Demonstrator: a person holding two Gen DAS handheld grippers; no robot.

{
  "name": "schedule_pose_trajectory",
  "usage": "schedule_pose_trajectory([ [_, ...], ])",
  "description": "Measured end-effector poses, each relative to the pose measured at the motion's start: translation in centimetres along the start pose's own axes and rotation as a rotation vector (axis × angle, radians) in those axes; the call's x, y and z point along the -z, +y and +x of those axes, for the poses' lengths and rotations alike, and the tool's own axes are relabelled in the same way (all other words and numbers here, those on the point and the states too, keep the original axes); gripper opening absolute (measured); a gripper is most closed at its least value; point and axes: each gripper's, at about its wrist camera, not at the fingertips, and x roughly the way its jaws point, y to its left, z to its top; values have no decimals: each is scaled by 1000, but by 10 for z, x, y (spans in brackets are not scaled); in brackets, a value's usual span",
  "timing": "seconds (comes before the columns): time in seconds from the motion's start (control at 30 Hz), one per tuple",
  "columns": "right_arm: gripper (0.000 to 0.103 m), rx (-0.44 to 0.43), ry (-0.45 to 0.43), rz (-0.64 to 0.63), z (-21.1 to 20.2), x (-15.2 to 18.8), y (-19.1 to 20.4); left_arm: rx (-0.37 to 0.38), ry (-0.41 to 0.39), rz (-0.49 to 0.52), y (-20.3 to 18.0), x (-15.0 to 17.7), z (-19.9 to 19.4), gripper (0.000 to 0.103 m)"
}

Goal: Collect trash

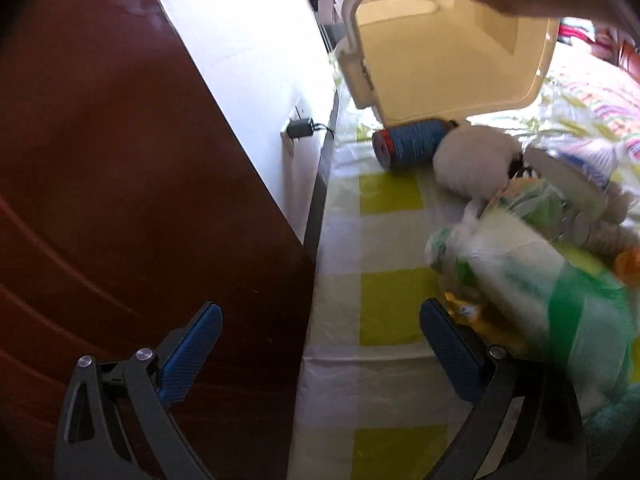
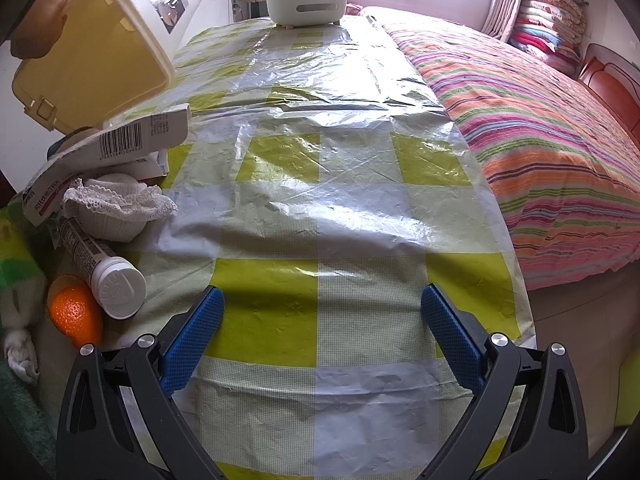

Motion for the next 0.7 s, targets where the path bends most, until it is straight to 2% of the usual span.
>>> schedule_pose_trajectory([
  [0.53,97,0,0,0,0,0,0,-49,-7,32,1,-8,9,97],
  [0.7,97,0,0,0,0,0,0,-90,-23,28,2,-12,7,97],
])
